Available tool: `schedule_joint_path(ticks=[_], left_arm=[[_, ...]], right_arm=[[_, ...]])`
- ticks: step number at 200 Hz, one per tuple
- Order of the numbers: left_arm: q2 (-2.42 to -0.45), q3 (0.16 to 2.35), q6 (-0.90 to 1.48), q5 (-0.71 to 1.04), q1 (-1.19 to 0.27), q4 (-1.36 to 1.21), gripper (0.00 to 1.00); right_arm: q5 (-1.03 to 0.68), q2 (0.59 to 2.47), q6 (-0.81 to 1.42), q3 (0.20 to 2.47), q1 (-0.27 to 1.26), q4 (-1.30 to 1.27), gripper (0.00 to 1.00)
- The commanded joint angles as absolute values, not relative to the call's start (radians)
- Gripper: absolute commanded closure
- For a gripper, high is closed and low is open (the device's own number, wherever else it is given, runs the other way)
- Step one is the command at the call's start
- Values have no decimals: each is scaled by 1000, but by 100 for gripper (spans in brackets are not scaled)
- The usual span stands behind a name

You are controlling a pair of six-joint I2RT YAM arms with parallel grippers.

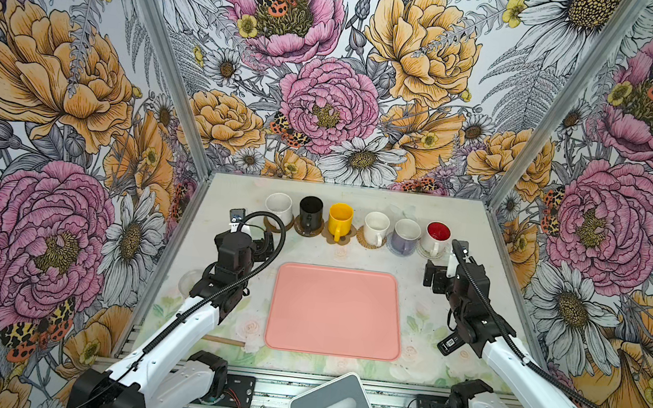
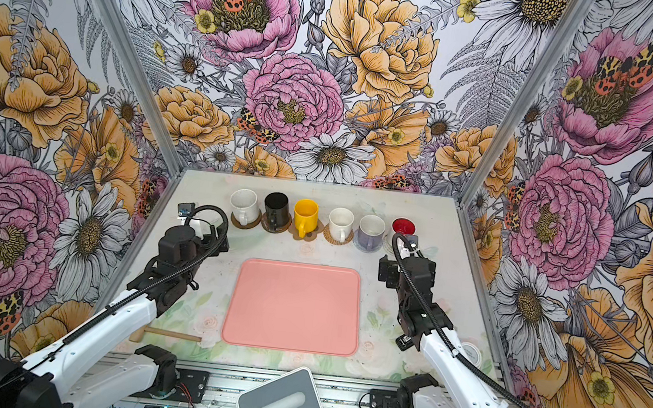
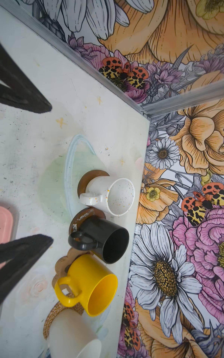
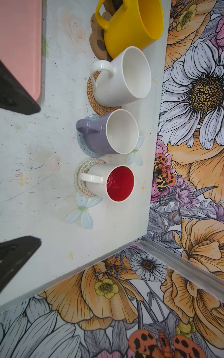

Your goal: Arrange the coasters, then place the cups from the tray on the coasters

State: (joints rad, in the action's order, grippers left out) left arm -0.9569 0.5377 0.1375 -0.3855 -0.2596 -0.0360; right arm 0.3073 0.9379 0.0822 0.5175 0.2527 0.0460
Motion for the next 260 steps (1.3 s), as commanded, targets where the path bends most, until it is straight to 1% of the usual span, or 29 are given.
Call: schedule_joint_path(ticks=[1, 22, 43, 71, 88, 97, 138, 163, 176, 260], left_arm=[[-955, 491, 100, -377, -223, -154, 1], [-976, 463, 86, -360, -180, -210, 1], [-1018, 438, 76, -304, -126, -278, 1], [-1073, 413, 72, -222, -71, -361, 1], [-1110, 388, 78, -216, -56, -439, 1], [-1133, 377, 83, -178, -44, -476, 1], [-1233, 363, 95, -156, -21, -597, 1], [-1309, 348, 83, -130, -20, -710, 1], [-1311, 368, 79, -123, -21, -667, 1], [-1342, 405, 71, -95, -16, -634, 1]], right_arm=[[310, 985, 49, 476, 233, -124, 0], [283, 1045, 40, 461, 211, -194, 0], [247, 1099, 17, 454, 180, -251, 1], [187, 1159, 39, 432, 127, -353, 1], [162, 1197, 61, 406, 100, -442, 1], [155, 1217, 70, 396, 83, -489, 0], [168, 1303, 91, 393, 43, -574, 0], [159, 1341, 98, 380, 26, -687, 1], [164, 1357, 97, 383, 18, -706, 1], [129, 1364, 102, 366, -12, -754, 0]])
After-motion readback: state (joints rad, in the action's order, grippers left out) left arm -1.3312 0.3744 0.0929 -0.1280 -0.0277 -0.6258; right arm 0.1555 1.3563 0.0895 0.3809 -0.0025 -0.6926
